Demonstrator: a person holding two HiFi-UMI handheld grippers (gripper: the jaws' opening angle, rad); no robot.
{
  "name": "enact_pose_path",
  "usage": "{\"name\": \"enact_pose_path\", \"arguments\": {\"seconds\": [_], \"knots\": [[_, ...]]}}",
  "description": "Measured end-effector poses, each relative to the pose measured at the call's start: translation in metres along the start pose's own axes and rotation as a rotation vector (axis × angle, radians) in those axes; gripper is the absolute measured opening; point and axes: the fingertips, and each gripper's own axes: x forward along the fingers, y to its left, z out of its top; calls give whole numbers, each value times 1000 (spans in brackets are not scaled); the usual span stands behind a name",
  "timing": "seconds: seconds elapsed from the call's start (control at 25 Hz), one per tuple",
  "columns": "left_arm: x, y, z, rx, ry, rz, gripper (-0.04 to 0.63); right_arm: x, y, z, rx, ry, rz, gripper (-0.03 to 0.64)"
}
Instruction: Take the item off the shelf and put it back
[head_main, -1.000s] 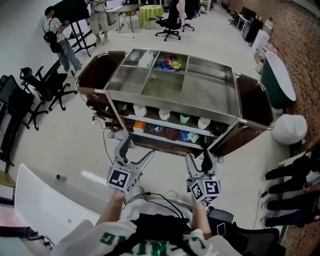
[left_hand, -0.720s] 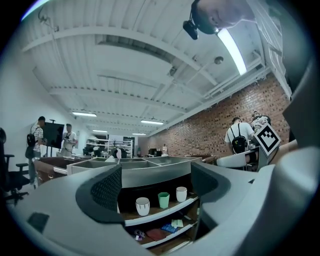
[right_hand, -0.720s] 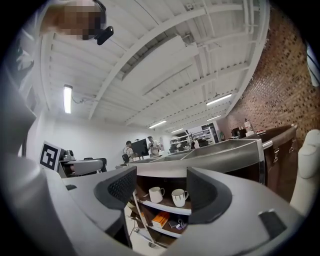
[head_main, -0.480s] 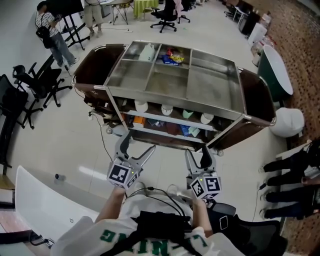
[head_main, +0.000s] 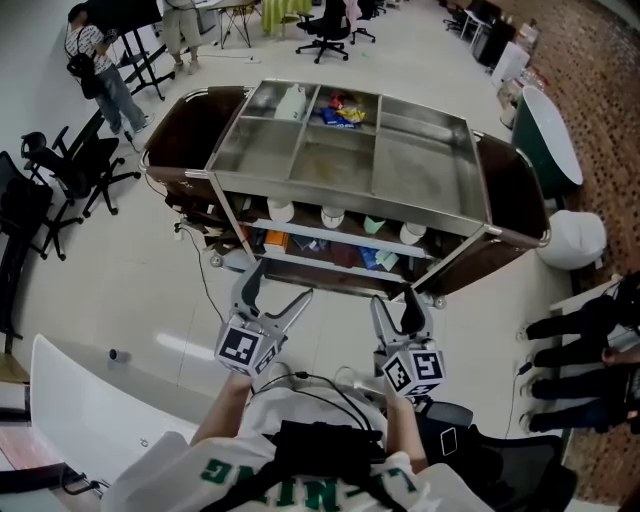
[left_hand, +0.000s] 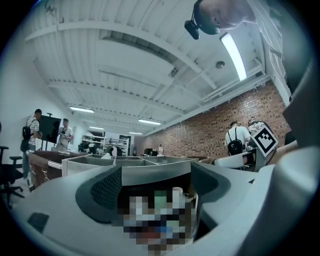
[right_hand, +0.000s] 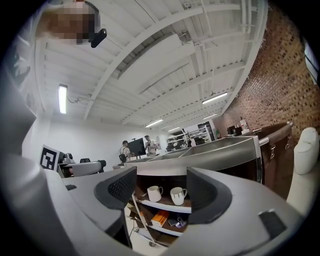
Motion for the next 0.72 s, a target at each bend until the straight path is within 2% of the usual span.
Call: {"name": "enact_pose_path", "arguments": {"seconds": [0.12,0.72], "knots": [[-1,-1,-8,19,0,-4,407,-2,-3,-1,-2,1,-6,319],[-4,-9,-4,11,-11,-13,407,-14,-13,-6,-6,3,-35,319]]}}
